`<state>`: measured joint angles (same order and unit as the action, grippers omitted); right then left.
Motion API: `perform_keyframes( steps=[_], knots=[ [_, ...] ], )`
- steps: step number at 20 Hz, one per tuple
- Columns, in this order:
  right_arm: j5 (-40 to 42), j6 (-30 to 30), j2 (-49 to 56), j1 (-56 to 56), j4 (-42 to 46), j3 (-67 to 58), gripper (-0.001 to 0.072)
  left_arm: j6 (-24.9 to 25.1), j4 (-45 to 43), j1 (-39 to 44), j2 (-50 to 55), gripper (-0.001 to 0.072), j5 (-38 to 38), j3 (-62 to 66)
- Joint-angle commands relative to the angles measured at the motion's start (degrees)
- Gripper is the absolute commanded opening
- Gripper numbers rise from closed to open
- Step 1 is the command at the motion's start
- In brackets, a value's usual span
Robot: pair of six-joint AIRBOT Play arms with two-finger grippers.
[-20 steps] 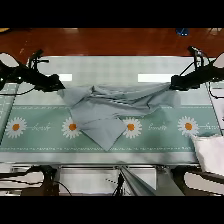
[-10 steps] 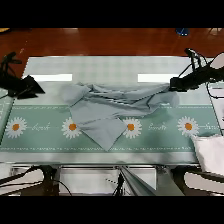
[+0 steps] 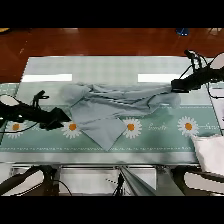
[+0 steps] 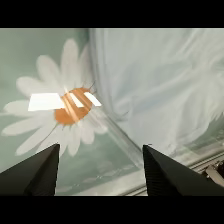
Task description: Fold the shirts.
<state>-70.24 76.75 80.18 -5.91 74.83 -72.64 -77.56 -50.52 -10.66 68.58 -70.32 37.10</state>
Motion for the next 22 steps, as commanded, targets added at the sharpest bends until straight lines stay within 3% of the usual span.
perform_keyframes(
  steps=[1, 4, 6, 7, 9, 15, 18, 22],
  knots=[
    [0.00, 0.02, -0.04, 0.02, 0.28, 0.02, 0.0022, 0.55, 6.25, 6.69, 2.84, 0.0596, 10.27, -3.54],
    [-0.07, 0.02, -0.04, 0.02, 0.31, 0.02, 0.0022, 0.72, 9.88, 10.25, 7.96, 0.0592, 14.14, -3.52],
    [-0.11, 0.02, -0.04, 0.02, 0.28, 0.02, 0.0022, 4.24, 16.33, 11.04, 10.69, 0.0574, 15.69, -3.52],
    [-0.13, 0.07, -0.04, 0.02, 0.28, 0.02, 0.0022, 4.76, 19.23, 11.04, 11.67, 0.0509, 16.37, -3.48],
    [-0.33, 0.07, -0.07, 0.02, 0.33, 0.02, 0.0022, 6.51, 20.37, 10.95, 12.39, 0.0046, 16.79, -2.95],
    [-1.40, 0.11, -0.44, 0.02, 0.46, -0.04, 0.0022, 13.03, 20.33, 10.86, 8.55, 0.0027, 9.73, 1.55],
    [-0.94, -0.15, -3.91, 0.00, 0.55, -0.87, 0.0022, 12.94, 20.35, 8.28, -0.17, 0.0027, 5.14, 8.46],
    [1.77, -0.39, -13.42, 0.02, 0.48, -6.95, 0.0022, 9.25, 20.35, -0.44, -13.68, 0.0027, 2.56, 27.06]
  ],
)
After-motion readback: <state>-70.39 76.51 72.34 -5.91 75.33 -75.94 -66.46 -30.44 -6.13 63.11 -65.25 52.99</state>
